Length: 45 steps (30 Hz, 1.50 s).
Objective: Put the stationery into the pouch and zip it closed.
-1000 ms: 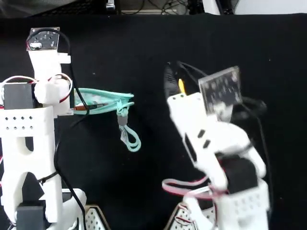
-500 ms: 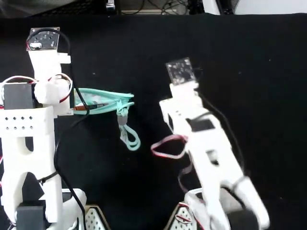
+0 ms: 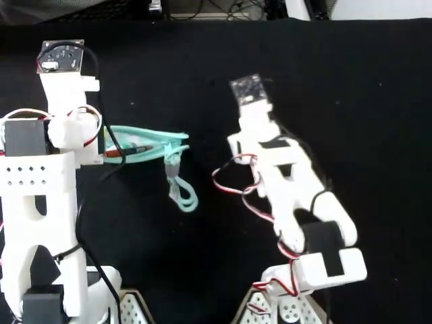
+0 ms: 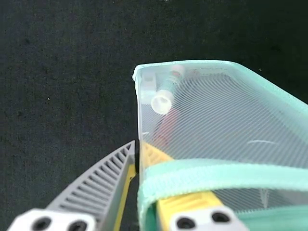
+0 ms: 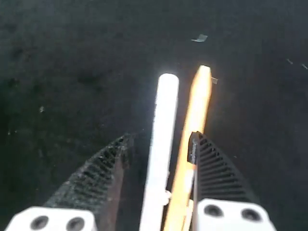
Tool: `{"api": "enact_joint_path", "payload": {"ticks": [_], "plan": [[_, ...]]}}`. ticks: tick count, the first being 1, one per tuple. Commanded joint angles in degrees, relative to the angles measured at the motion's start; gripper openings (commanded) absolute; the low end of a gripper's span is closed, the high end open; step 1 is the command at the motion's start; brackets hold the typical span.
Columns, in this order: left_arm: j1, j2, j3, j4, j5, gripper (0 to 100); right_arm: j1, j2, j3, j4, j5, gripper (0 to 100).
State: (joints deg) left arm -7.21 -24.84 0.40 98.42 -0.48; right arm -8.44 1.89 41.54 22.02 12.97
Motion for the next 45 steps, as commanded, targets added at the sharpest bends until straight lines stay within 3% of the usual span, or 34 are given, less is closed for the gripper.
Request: {"api": "enact_joint_path", "payload": {"ticks": [1,7,10,14,18,27,30,33,38,45], "plan": [[0.3,0.2,0.1,-0.6,0.0,3,-1.4,1.7,-3.4,-1.9,2.3,19.1],[0.3,0.2,0.1,-0.6,0.0,3,-1.2,8.5,-7.6,-2.7,2.3,19.1],[0.3,0.2,0.1,-0.6,0.0,3,-1.2,10.3,-11.9,3.3,2.3,18.1],[0.3,0.2,0.1,-0.6,0.0,3,-1.1,13.5,-17.9,12.1,2.4,2.5],[0.3,0.2,0.1,-0.6,0.0,3,-1.1,13.3,-19.1,17.0,2.2,1.1],[0.3,0.2,0.1,-0.6,0.0,3,-5.5,-6.8,0.1,22.5,2.7,1.2],[0.3,0.2,0.1,-0.6,0.0,3,-6.9,-11.6,3.1,26.5,9.4,1.2],[0.3,0.2,0.1,-0.6,0.0,3,-7.1,-11.9,1.1,32.5,12.1,6.1],[0.3,0.2,0.1,-0.6,0.0,3,-7.2,-7.7,-2.4,36.4,12.2,30.2],[0.3,0.2,0.1,-0.6,0.0,3,-7.2,-0.2,-5.8,31.2,12.7,21.8]]}}
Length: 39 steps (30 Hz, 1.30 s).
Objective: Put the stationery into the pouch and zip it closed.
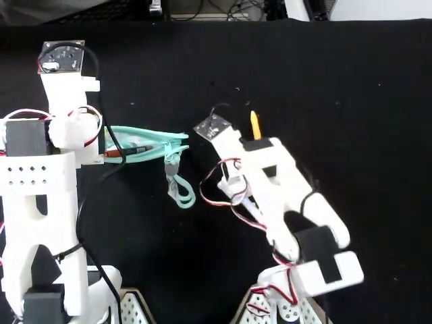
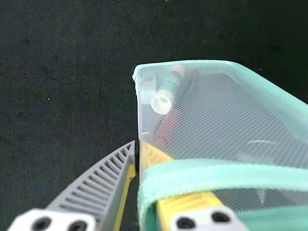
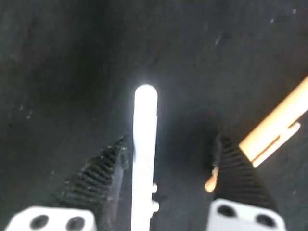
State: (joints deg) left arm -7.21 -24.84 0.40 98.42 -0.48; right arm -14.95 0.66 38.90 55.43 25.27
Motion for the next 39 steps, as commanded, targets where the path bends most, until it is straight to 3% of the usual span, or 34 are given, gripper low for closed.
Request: {"api": "enact_joint_path", "payload": {"ticks": [1,10,20,25,32,39], "plan": [[0.3,0.2,0.1,-0.6,0.0,3,-0.8,1.5,-3.4,-2.8,0.4,20.5],[0.3,0.2,0.1,-0.6,0.0,3,-6.5,2.4,-3.1,-4.9,0.4,18.8],[0.3,0.2,0.1,-0.6,0.0,3,-5.8,3.4,-3.2,-6.6,-1.1,18.5],[0.3,0.2,0.2,-0.6,0.0,3,-5.8,5.8,-4.9,-6.4,-1.2,0.8],[0.2,0.2,0.2,-0.6,0.0,3,-3.5,5.3,-5.3,-5.4,-1.2,1.2],[0.2,0.2,0.2,-0.6,-0.1,3,-3.5,-8.9,3.0,-9.1,-1.7,1.2]]}}
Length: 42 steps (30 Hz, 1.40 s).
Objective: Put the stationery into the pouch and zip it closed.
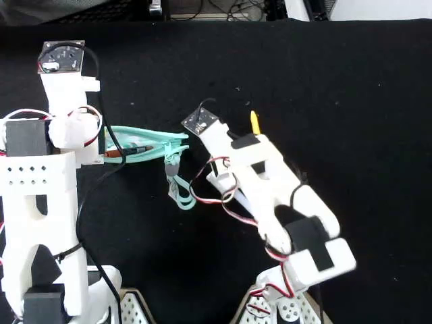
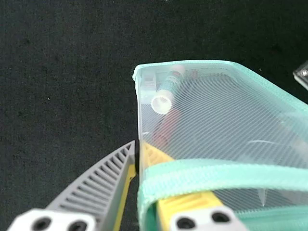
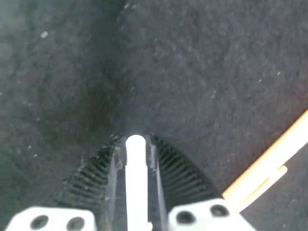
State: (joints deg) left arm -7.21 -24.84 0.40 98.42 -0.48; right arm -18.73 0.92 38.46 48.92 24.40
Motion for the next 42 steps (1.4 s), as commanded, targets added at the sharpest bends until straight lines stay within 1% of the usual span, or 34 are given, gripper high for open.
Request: {"api": "enact_joint_path", "payload": {"ticks": [1,5,7,10,13,17,20,22,28,35,38,42], "plan": [[0.2,0.2,0.2,-0.6,-0.1,3,0.5,-13.7,5.5,-3.6,-0.9,1.2],[0.2,0.2,0.2,-0.6,-0.1,3,2.5,-34.7,10.6,-3.5,-3.2,1.2],[0.2,0.2,0.2,-0.6,-0.1,3,2.4,-44.9,10.1,0.2,-3.1,1.2],[0.2,0.2,0.2,-0.6,-0.1,3,1.4,-57.8,5.3,6.5,-3.5,1.2],[0.3,0.2,0.2,-0.6,-0.1,3,-0.6,-66.2,-1.3,10.1,-4.0,1.2],[0.3,0.2,0.2,-0.6,-0.1,3,-7.6,-70.8,-8.1,9.8,-9.5,1.2],[0.3,0.2,0.2,-0.6,-0.1,3,-14.3,-71.6,-10.6,4.7,-12.4,1.2],[0.3,0.2,0.2,-0.6,-0.1,3,-17.7,-71.6,-10.7,-1.1,-12.9,1.2],[0.3,0.2,0.2,-0.6,-0.1,3,-24.1,-71.4,-8.8,-19.3,-12.8,1.2],[0.3,0.2,0.2,-0.6,-0.1,3,-30.9,-71.1,-1.0,-28.7,-12.9,1.2],[0.3,0.2,0.2,-0.6,-0.1,3,-31.6,-71.1,3.8,-32.5,-12.9,1.2],[0.3,0.2,0.2,-0.6,-0.1,3,-31.4,-71.0,10.2,-40.3,-12.5,1.2]]}}
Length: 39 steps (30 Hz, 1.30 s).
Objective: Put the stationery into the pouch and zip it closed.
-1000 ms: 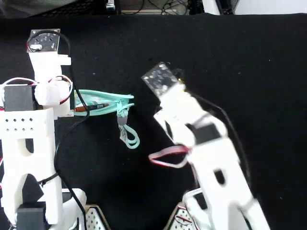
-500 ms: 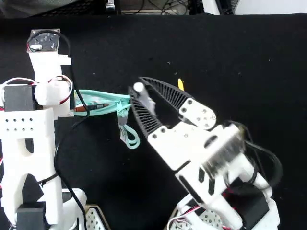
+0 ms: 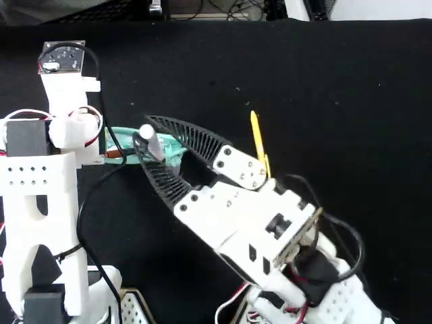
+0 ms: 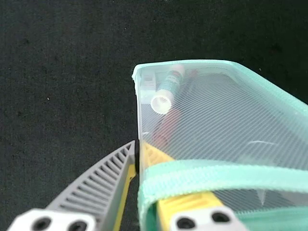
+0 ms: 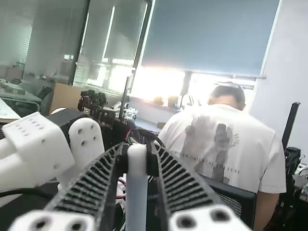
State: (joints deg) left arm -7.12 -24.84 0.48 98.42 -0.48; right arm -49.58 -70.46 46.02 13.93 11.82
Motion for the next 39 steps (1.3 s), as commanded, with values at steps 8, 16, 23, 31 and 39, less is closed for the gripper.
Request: {"api": "enact_joint_path", "payload": {"ticks": [8,16,23,31,39], "plan": [[0.2,0.2,0.1,-0.6,0.0,3,0.1,2.6,2.7,-9.5,0.2,1.2],[0.2,0.2,0.1,-0.6,0.0,3,0.0,14.8,-6.4,-10.6,-0.3,1.2],[0.2,0.2,0.1,-0.6,0.0,3,0.0,15.4,-6.6,-10.9,0.0,1.2],[0.2,0.2,0.1,-0.6,0.0,3,0.0,14.4,-9.4,-9.9,-0.3,1.2],[0.2,0.2,0.1,-0.6,0.0,3,0.1,13.2,-2.5,-8.5,-0.3,1.2]]}}
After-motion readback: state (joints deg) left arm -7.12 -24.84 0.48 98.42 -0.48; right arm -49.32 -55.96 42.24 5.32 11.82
